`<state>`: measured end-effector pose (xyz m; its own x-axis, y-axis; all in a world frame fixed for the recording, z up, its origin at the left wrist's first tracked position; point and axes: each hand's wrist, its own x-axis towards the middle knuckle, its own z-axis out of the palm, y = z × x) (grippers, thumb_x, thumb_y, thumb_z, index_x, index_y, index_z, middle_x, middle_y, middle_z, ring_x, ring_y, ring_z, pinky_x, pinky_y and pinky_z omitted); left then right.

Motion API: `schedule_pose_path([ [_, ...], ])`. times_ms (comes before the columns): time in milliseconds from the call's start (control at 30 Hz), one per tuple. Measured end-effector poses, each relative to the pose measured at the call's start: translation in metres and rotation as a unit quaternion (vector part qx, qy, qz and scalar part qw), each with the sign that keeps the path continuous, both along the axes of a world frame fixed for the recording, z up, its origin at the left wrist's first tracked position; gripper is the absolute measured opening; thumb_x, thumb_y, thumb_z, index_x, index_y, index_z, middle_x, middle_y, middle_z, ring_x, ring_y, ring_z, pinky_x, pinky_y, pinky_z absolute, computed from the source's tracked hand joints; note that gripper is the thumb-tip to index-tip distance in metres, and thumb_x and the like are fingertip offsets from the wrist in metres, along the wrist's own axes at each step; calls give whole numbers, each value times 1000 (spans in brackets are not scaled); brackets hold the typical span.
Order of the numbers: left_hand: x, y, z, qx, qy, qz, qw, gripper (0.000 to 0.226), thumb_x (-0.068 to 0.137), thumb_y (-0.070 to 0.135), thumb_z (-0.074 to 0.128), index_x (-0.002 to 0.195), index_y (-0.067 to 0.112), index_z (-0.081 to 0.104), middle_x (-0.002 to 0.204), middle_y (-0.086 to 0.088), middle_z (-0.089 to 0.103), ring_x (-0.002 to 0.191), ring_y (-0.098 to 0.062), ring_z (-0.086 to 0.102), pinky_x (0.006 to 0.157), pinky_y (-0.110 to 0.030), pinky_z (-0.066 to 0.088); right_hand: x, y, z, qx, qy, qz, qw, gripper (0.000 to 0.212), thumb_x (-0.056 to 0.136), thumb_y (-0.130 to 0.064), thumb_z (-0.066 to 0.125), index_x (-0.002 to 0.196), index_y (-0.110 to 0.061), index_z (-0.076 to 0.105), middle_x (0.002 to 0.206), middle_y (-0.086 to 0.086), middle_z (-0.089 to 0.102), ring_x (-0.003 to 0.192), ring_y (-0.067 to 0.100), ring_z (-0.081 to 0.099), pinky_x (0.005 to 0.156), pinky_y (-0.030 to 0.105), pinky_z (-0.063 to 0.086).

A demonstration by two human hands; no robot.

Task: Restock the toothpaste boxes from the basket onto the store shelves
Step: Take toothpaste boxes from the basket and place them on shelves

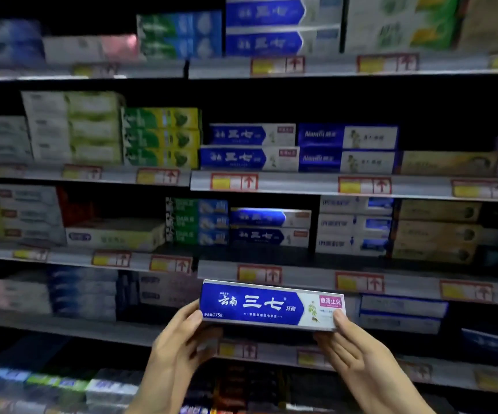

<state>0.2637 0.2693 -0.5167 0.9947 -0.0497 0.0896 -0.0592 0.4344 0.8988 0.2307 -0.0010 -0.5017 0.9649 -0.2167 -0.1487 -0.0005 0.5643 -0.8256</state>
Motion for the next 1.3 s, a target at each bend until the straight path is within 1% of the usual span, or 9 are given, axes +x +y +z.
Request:
schedule_pose_path([
  [133,13,11,45,13,-47,14,999,56,75,37,80,128,23,71,114,-10,77,91,-21,71,78,-39,47,11,4,48,1,-59,7,998,34,91,-21,71,118,-1,70,107,21,78,91,28,79,71,28,65],
  [233,24,17,78,17,-70,22,997,56,80,38,70,134,21,68,123,-8,75,101,-21,69,81,-38,49,20,7,82,-9,-94,7,996,31,94,-20,69,119,-3,69,105,20,78,92,26,79,67,26,64],
  [400,33,25,126,57,-116,46,991,52,79,36,72,130,24,70,122,-4,76,120,-27,67,109,-54,46,31,8,129,-18,-135,-9,991,29,94,-18,69,118,-1,69,104,18,79,90,24,79,70,26,64],
  [567,46,32,166,124,-164,94,974,34,79,42,74,112,37,78,111,4,79,104,-19,71,86,-38,49,38,7,168,-63,-170,-19,983,29,92,-20,71,117,-5,72,108,15,79,98,25,78,83,31,60],
  [700,69,36,191,155,-190,136,960,22,93,32,72,115,30,74,105,6,80,101,-17,74,84,-38,50,46,8,195,-96,-205,-29,974,35,89,-19,74,120,-4,72,110,15,78,104,27,76,96,38,54],
  [867,96,35,218,189,-220,149,945,21,97,21,70,117,25,73,103,6,81,99,-14,76,90,-35,55,57,11,224,-136,-244,-45,959,31,88,-18,75,117,-8,73,107,12,79,102,26,77,94,35,60],
  [1033,122,29,238,208,-244,192,927,18,94,17,74,104,32,74,88,26,77,88,12,69,79,-16,51,84,11,243,-180,-264,-76,945,38,87,-21,78,122,-10,72,106,6,80,102,20,77,99,38,54],
  [1200,152,18,257,180,-233,224,929,18,93,17,76,110,23,79,89,21,78,96,1,71,84,-25,55,127,4,258,-269,-263,-123,918,27,95,-24,73,120,-16,76,101,-4,81,93,13,76,85,26,56],
  [1300,169,12,266,173,-231,245,925,20,92,16,78,111,20,79,94,12,79,97,-4,71,76,-22,55,154,-1,267,-307,-258,-155,903,14,97,-26,72,110,-24,77,95,-12,77,78,11,65,70,21,49],
])
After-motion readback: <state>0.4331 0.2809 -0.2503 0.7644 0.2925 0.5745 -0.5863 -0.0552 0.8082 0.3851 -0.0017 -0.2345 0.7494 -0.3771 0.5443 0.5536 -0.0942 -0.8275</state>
